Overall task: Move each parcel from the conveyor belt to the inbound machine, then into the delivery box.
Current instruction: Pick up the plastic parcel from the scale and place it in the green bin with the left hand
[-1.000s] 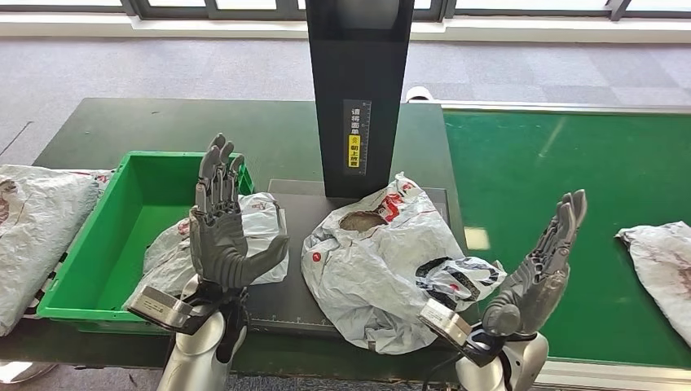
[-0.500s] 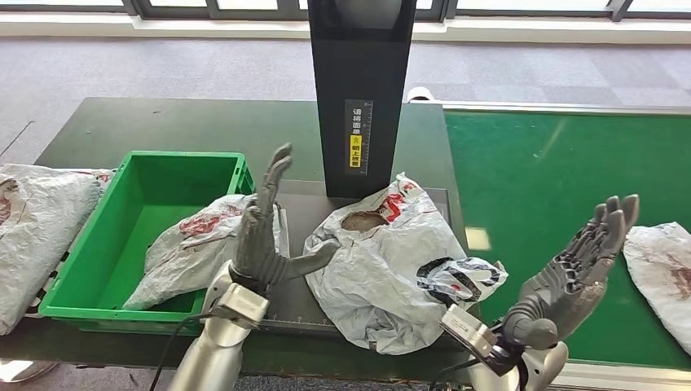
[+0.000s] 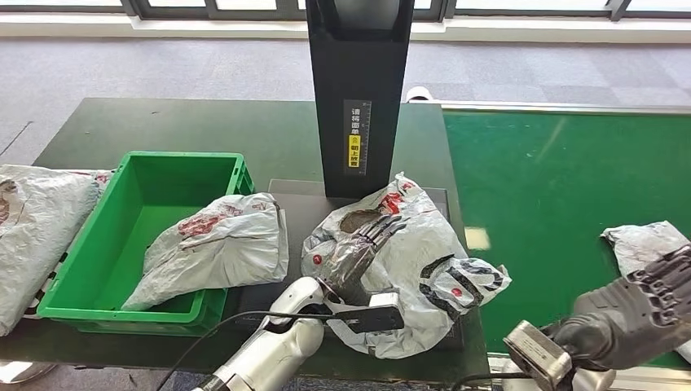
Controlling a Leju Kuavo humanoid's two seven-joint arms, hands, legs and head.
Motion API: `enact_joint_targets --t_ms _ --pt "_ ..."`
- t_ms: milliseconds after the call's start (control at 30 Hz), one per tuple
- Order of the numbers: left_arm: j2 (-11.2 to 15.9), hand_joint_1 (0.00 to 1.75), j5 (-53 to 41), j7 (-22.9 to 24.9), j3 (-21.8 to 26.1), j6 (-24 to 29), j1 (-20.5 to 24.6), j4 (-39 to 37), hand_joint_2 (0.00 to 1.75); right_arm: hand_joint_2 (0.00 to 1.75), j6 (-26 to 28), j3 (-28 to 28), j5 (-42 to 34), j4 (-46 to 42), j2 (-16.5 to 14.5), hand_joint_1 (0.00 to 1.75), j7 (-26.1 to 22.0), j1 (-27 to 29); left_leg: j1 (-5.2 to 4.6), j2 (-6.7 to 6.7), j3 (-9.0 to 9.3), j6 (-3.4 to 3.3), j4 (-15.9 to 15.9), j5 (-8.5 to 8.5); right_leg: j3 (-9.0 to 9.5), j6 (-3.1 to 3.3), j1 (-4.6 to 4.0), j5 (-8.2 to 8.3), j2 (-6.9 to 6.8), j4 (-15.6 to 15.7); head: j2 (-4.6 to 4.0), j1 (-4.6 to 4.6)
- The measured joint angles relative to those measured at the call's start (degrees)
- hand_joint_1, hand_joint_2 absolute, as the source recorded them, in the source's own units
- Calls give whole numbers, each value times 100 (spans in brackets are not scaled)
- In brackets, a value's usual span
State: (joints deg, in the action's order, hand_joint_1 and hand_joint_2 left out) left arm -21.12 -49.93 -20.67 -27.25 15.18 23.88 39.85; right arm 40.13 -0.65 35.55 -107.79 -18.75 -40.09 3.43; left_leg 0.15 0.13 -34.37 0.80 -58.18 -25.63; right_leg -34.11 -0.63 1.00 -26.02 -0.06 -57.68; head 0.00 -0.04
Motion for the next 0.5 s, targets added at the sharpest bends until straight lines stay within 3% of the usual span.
enact_joint_targets --t_ms 200,400,433,467,500 --pt "-21 0 -124 371 -338 -68 172 -536 175 175 0 -212 -166 -38 -2 0 0 -41 0 0 -1 0 0 0 1 0 1 0 -1 0 0 0" --pt "-26 0 -159 438 -505 -69 253 -763 175 175 0 -305 -188 -40 -3 0 0 -45 0 0 -2 0 0 0 1 0 1 0 -1 0 0 0" --pt "-26 9 -160 438 -512 -69 259 -786 175 175 0 -312 -190 -40 -4 0 0 -46 0 0 -2 0 0 0 1 0 1 0 -1 0 0 0" --pt "-26 37 -162 440 -516 -70 265 -807 175 175 0 -318 -191 -40 -4 0 -1 -46 0 0 -2 0 0 0 1 0 1 0 -1 0 0 0" --pt "-26 81 -183 467 -522 -85 273 -828 175 175 0 -323 -194 -41 -4 0 -1 -46 0 0 -2 0 0 0 1 0 1 0 -1 0 0 0"
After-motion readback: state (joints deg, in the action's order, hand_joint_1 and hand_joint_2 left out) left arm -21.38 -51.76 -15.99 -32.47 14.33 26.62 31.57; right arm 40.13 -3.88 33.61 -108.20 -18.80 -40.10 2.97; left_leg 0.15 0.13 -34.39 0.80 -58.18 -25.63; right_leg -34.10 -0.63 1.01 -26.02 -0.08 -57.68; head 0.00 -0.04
